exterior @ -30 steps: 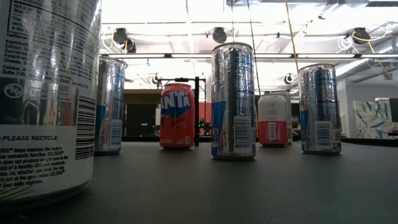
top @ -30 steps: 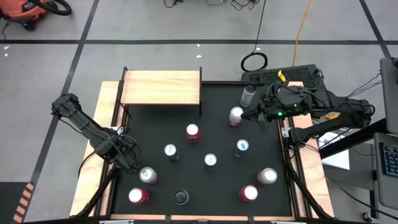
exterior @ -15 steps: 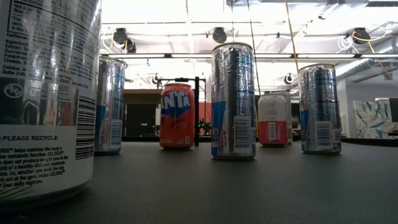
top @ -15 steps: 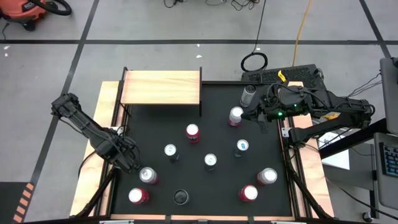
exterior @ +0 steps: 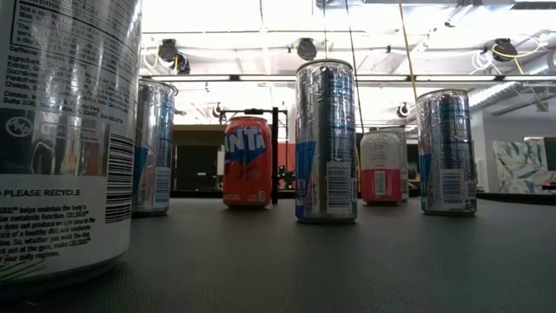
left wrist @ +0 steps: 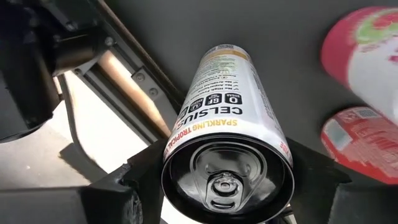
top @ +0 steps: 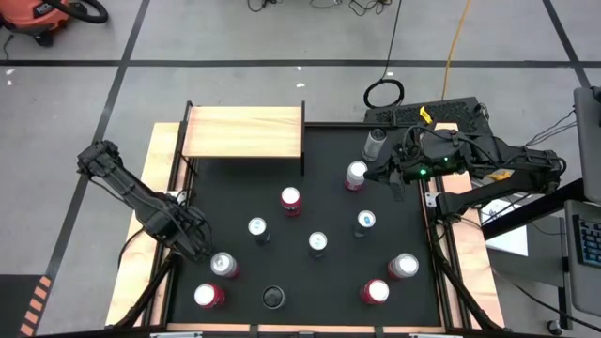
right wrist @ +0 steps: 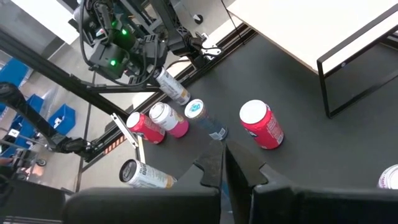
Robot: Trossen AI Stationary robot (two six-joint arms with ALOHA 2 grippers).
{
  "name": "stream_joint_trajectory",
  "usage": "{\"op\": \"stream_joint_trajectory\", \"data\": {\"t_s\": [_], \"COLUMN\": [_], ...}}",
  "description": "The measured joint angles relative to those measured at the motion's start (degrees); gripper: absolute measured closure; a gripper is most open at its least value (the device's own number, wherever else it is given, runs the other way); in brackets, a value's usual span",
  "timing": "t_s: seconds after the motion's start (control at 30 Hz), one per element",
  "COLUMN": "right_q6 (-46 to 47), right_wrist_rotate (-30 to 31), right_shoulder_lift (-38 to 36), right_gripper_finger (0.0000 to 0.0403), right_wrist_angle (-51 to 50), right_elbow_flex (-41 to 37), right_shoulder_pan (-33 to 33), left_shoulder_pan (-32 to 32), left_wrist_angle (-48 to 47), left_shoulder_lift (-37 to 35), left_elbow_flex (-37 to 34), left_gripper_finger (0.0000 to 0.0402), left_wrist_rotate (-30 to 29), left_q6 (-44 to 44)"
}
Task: Place canned beverage on shelf
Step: Put the middle white yellow soda can on the shelf
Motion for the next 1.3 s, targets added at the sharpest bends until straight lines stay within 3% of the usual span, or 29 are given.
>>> {"op": "stream_joint_trajectory", "data": {"t_s": [0.33, 0.6, 1.07, 1.3], "right_q6": [-0.61, -5.0, -12.62, -15.98], "right_wrist_rotate": [1.59, 1.64, 1.84, 1.69], "right_shoulder_lift": [1.3, 5.71, 12.29, 14.75], "right_gripper_finger": [0.0403, 0.0403, 0.0403, 0.0403], "right_wrist_angle": [3.26, 5.47, 13.85, 19.55], "right_elbow_flex": [-0.02, -0.02, -0.02, -0.02], "right_shoulder_pan": [0.0, 0.01, -0.01, -0.01], "left_shoulder_pan": [0.02, 1.05, 8.0, 12.46], "left_wrist_angle": [-7.15, -7.07, -7.16, -7.12], "left_shoulder_lift": [-2.91, -6.56, -6.87, -5.41], "left_elbow_flex": [6.99, 13.51, 25.75, 32.47], "left_gripper_finger": [0.0155, 0.0155, 0.0155, 0.0155], "left_wrist_rotate": [1.63, 4.39, 3.69, -2.44], "left_q6": [-0.05, -4.78, -11.13, -11.1]}}
